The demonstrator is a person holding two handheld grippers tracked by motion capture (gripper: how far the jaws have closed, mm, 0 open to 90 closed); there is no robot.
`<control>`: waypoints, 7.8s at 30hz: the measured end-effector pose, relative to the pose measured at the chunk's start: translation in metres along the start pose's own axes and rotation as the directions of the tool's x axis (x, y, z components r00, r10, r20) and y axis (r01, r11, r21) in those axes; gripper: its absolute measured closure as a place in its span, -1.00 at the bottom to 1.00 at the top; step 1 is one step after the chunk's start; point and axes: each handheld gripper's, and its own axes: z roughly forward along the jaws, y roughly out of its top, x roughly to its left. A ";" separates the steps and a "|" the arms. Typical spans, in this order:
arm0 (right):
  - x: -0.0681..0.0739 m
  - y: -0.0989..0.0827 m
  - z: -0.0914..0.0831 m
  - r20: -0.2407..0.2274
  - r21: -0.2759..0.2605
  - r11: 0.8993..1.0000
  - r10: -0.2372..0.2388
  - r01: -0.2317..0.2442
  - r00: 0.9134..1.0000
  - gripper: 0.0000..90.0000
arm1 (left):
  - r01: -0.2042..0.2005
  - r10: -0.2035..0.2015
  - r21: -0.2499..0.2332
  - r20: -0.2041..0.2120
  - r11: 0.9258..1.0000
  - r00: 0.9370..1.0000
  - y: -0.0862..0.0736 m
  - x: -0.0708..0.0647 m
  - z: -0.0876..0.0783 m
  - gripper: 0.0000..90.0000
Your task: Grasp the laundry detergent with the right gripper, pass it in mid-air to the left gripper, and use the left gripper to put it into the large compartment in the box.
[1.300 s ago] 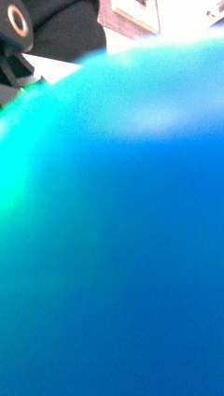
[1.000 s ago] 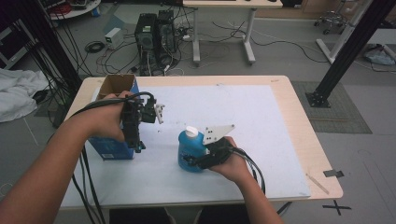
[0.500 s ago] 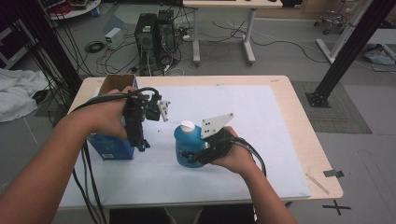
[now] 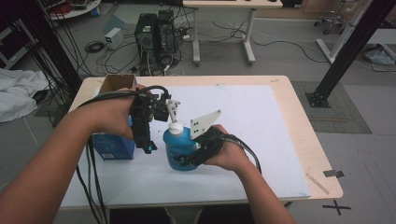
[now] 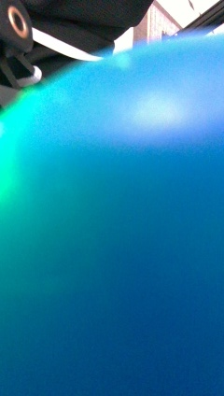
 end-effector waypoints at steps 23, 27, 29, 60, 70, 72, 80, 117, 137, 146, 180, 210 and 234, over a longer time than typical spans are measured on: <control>-0.003 0.020 0.030 -0.055 -0.008 1.000 -0.006 0.005 0.998 0.03 | -0.007 0.006 0.036 0.013 0.999 1.000 0.018 -0.003 0.012 -0.84; -0.002 0.021 0.031 -0.062 -0.010 1.000 0.001 -0.002 0.998 0.03 | -0.011 0.010 0.040 0.015 0.999 1.000 0.019 -0.002 0.014 -0.84; -0.002 0.021 0.032 -0.062 -0.011 1.000 0.003 -0.003 0.998 0.03 | -0.005 0.004 0.043 0.015 0.999 1.000 0.020 -0.003 0.017 -0.84; -0.003 0.021 0.032 -0.044 -0.009 1.000 0.016 -0.016 0.999 0.03 | -0.032 0.033 0.086 -0.009 0.996 0.999 0.023 -0.002 0.025 -0.69; -0.003 0.022 0.033 -0.050 -0.017 0.999 0.026 -0.027 0.998 0.03 | -0.026 0.027 0.089 -0.005 0.996 1.000 0.024 -0.002 0.024 -0.58; -0.003 0.022 0.033 -0.049 -0.018 0.999 0.026 -0.027 0.998 0.03 | -0.026 0.027 0.090 -0.003 0.996 1.000 0.024 -0.001 0.024 -0.56; -0.004 0.022 0.033 -0.051 -0.016 1.000 0.024 -0.025 0.998 0.03 | -0.023 0.023 0.092 -0.007 0.995 1.000 0.024 -0.001 0.024 -0.50; -0.004 0.023 0.034 -0.047 -0.025 0.999 0.019 -0.020 0.999 0.03 | -0.005 0.003 0.096 0.018 0.995 1.000 0.023 -0.002 0.022 -0.19; -0.003 0.025 0.031 -0.050 -0.015 1.000 0.019 -0.020 0.999 0.00 | 0.022 -0.024 0.098 0.012 0.995 1.000 0.026 -0.003 0.019 -0.15; -0.001 0.022 0.025 -0.066 -0.007 1.000 0.030 -0.030 0.997 -0.11 | 0.038 -0.040 0.081 0.030 0.996 0.999 0.026 -0.001 0.016 -0.15; -0.006 0.012 -0.071 0.156 0.267 0.957 0.070 -0.110 0.985 -0.50 | 0.180 -0.183 0.115 0.014 0.977 0.983 0.011 0.017 -0.018 -0.16; -0.035 0.038 -0.096 0.167 0.607 0.782 0.053 -0.145 0.985 -0.72 | 0.491 -0.491 0.058 -0.010 0.869 0.871 -0.048 0.056 -0.098 -0.16; -0.043 0.038 -0.077 0.151 0.679 0.719 0.059 -0.147 0.987 -0.91 | 0.768 -0.764 0.030 -0.079 0.640 0.640 -0.136 0.069 -0.129 -0.16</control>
